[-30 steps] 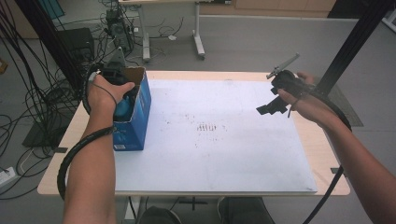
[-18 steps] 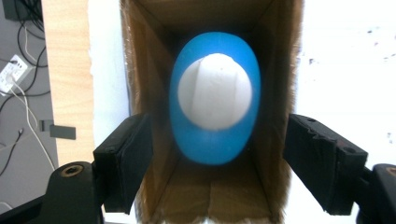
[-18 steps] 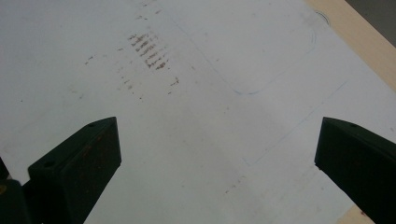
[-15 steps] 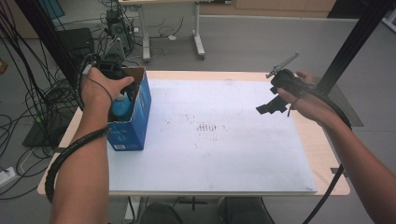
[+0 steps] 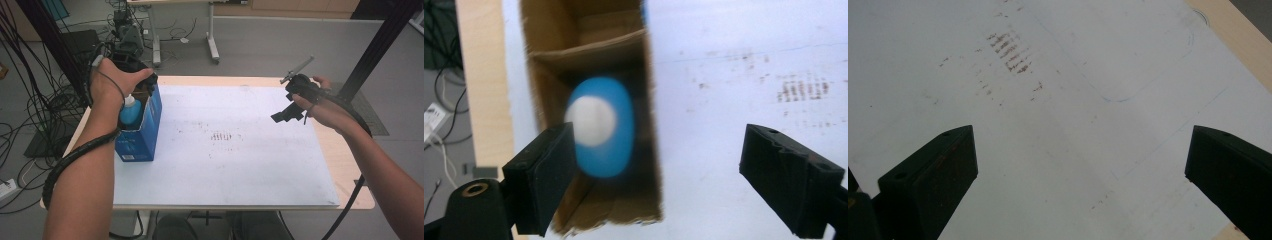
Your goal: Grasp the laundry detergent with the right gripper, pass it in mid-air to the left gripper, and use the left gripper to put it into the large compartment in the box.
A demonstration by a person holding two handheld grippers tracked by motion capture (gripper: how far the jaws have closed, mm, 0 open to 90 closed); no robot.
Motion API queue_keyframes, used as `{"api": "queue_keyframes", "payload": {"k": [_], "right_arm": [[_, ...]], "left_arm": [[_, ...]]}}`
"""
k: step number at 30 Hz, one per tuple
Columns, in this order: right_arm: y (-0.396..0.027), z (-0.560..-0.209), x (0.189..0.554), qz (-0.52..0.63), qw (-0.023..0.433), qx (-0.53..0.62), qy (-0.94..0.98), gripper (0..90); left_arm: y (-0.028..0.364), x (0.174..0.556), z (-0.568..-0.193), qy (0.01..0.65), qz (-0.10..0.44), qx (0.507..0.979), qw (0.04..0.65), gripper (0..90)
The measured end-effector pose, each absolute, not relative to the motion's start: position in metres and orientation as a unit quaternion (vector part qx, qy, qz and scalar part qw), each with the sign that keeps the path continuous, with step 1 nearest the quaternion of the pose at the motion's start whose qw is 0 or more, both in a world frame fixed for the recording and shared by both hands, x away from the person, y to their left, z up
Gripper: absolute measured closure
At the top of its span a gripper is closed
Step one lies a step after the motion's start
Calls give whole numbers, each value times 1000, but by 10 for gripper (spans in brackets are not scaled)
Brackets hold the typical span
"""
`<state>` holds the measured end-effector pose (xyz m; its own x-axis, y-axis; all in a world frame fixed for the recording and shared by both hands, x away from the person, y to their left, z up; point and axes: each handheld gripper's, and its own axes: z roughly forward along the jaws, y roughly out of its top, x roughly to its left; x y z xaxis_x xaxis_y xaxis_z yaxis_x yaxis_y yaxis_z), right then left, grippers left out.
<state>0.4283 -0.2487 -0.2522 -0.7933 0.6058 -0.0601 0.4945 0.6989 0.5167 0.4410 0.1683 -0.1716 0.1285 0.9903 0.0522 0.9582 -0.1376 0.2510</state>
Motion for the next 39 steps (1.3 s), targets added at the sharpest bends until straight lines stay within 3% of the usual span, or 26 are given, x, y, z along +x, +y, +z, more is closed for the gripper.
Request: {"api": "queue_keyframes", "payload": {"k": [5,16,39], "right_arm": [[-249,-250,431,243,115,300,915,3],[-256,-255,440,246,110,305,913,3],[-256,-263,448,234,106,314,914,3]], "left_arm": [[148,447,-172,634,100,762,92,108],[102,459,-182,591,96,796,89,111],[74,468,-200,565,75,816,102,108]]}}
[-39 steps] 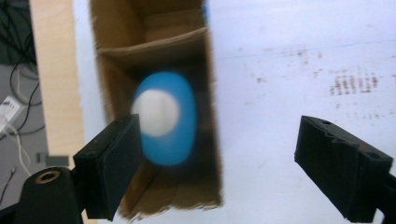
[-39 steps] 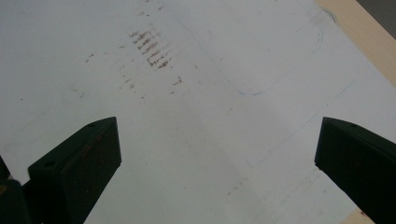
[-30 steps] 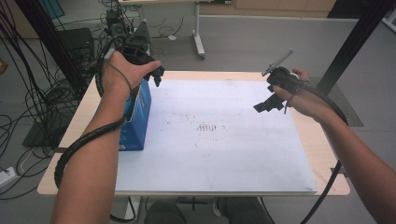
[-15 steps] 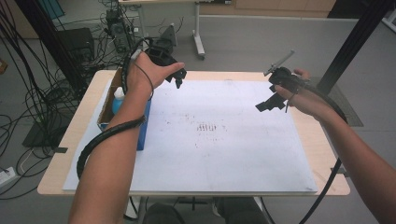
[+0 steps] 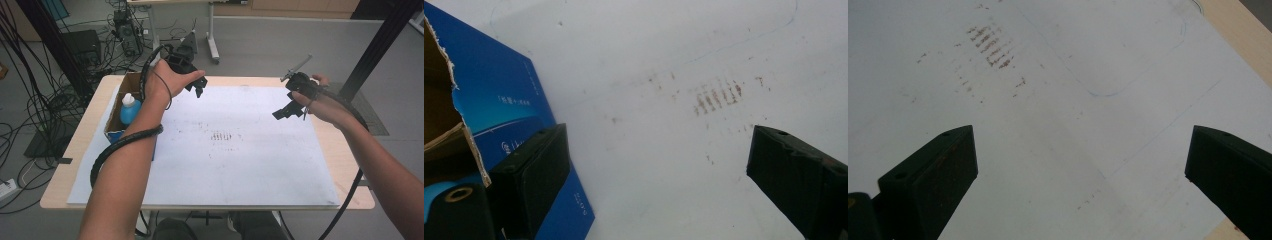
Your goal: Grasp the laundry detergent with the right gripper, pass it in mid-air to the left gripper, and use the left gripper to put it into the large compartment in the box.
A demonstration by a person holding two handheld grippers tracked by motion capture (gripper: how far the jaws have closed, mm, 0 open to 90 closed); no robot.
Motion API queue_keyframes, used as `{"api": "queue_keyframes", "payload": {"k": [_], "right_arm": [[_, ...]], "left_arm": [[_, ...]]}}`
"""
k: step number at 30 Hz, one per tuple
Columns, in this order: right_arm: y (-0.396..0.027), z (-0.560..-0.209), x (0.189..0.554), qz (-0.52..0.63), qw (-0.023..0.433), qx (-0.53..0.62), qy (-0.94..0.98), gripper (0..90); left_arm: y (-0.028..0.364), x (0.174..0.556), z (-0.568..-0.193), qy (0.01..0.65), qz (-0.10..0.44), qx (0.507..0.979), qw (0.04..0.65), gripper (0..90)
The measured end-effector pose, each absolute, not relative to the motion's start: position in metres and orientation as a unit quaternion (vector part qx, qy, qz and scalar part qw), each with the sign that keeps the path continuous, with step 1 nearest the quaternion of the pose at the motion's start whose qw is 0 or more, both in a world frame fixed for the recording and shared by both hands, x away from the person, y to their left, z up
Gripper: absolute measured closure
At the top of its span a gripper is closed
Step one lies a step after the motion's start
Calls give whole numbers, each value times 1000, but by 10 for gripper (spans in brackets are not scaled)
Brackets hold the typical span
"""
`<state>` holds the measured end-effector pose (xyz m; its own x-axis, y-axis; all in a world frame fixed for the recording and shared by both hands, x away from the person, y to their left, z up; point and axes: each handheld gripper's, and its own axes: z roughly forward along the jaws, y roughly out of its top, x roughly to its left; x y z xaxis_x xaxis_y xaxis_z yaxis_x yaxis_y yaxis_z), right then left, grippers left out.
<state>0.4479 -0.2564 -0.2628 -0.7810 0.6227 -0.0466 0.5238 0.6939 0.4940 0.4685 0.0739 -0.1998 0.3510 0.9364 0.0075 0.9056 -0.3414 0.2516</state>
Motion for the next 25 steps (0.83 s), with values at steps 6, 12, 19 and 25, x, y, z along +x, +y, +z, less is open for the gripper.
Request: {"api": "queue_keyframes", "payload": {"k": [6,12,19,25], "right_arm": [[-257,-264,447,233,106,312,915,3],[-257,-264,446,233,106,311,915,4],[-256,-265,445,233,105,310,916,3],[-255,-265,444,233,104,310,916,3]], "left_arm": [[74,467,-201,564,76,815,105,108],[73,466,-203,564,75,816,102,108],[73,464,-204,562,74,818,102,108],[72,462,-203,563,78,816,106,108]]}}
